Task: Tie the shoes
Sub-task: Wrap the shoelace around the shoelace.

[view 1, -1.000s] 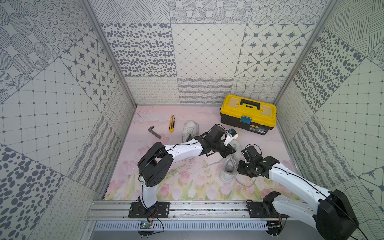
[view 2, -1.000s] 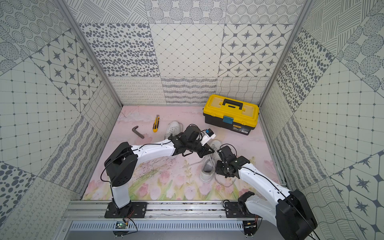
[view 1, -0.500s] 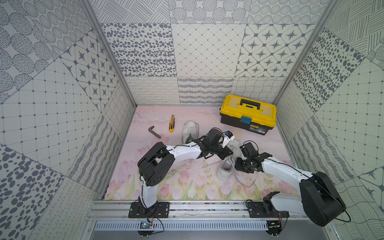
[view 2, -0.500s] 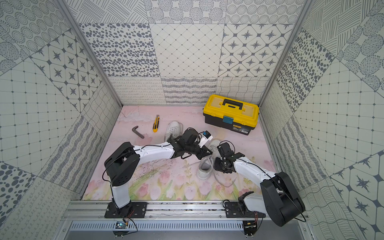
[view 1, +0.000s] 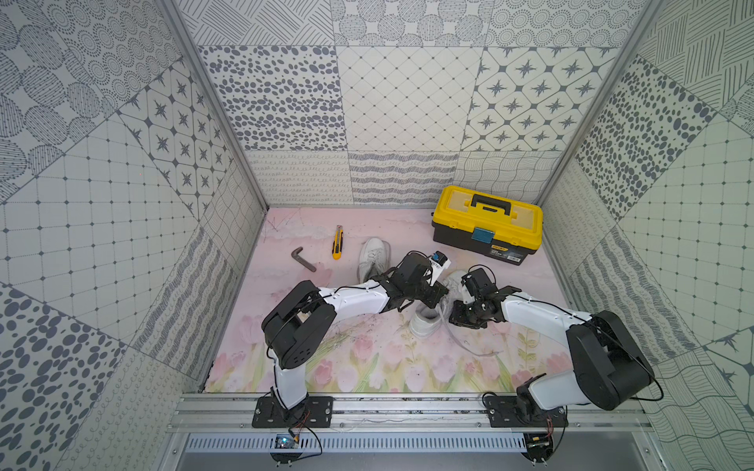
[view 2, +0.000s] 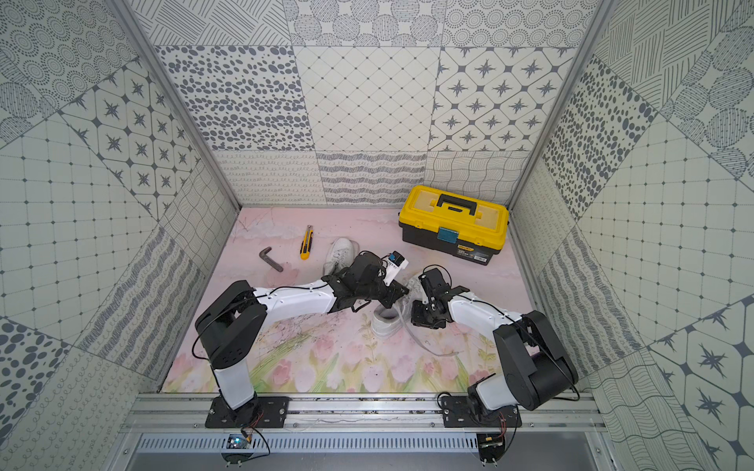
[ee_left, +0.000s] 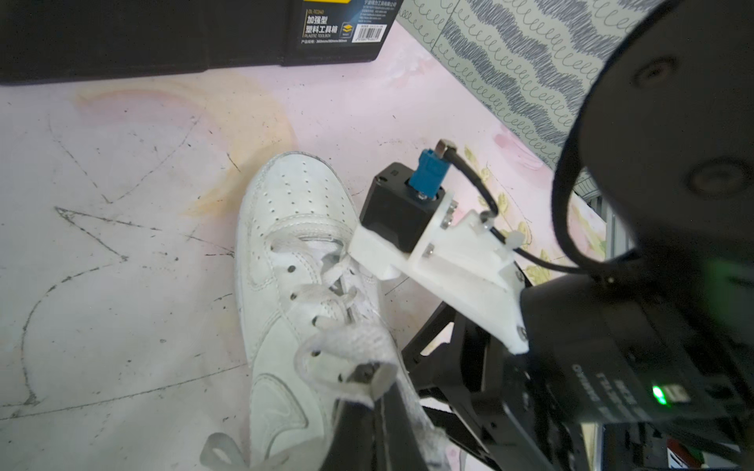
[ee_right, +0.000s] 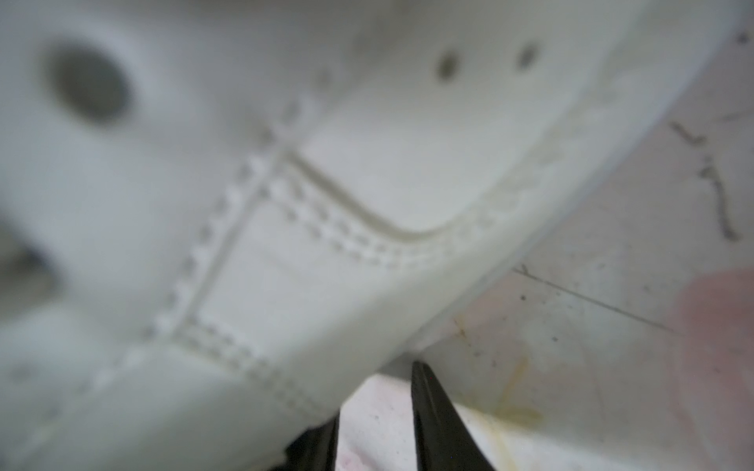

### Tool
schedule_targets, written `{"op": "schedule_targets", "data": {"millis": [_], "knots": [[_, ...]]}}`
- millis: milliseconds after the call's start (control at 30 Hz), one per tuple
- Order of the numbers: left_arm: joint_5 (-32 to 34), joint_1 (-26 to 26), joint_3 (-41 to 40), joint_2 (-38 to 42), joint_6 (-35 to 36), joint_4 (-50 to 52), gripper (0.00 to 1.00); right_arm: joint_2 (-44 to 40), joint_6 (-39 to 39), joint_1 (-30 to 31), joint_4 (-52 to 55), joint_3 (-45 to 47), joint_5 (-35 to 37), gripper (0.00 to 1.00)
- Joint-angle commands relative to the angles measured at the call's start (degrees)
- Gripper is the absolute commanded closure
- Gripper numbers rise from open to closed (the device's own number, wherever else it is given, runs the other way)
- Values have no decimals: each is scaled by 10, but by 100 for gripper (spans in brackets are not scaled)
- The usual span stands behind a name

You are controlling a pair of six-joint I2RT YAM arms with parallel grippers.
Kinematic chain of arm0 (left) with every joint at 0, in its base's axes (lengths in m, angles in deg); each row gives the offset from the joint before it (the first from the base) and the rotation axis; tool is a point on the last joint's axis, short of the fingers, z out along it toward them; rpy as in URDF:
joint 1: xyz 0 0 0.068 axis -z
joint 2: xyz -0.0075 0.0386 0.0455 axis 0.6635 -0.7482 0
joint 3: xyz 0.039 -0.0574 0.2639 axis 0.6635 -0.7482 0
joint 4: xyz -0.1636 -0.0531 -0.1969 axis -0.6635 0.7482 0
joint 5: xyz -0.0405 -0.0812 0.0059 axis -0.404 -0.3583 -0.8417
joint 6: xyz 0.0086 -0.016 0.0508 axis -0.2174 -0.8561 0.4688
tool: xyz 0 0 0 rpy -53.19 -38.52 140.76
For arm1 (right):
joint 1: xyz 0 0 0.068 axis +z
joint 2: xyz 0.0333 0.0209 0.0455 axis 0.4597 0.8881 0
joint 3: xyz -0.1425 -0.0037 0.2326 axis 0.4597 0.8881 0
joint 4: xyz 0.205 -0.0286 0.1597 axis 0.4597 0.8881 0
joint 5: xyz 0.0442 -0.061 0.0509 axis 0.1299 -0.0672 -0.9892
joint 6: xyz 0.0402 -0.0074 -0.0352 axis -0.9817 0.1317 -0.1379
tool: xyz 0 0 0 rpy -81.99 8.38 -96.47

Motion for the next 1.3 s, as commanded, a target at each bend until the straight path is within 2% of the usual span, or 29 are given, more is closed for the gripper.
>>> {"op": "schedule_targets", "data": {"millis": [0, 67, 167, 433, 867, 1067, 1167, 1267], "knots": [[-20, -3, -12, 9, -15, 48, 100, -15, 18, -49, -83, 13, 13, 66], [-20, -3, -9, 10, -15, 52, 100, -21, 26, -77, -81, 20, 6, 67], [-19, -3, -8, 11, -14, 53, 100, -2, 41, -88, -81, 7, 11, 68], [-16, -3, -7, 17, -14, 57, 100, 80, 55, -88, -96, -58, 8, 73], [6, -4, -5, 28, -11, 71, 100, 148, 68, -55, -124, -120, -49, 73], [11, -8, -9, 40, -5, 76, 100, 67, 75, -85, -91, -84, -23, 71], [15, -10, -12, 46, -2, 79, 100, -3, 92, -91, -16, -62, 7, 70], [16, -13, -13, 50, 0, 84, 100, -80, 78, -77, 55, -30, 17, 67]]}}
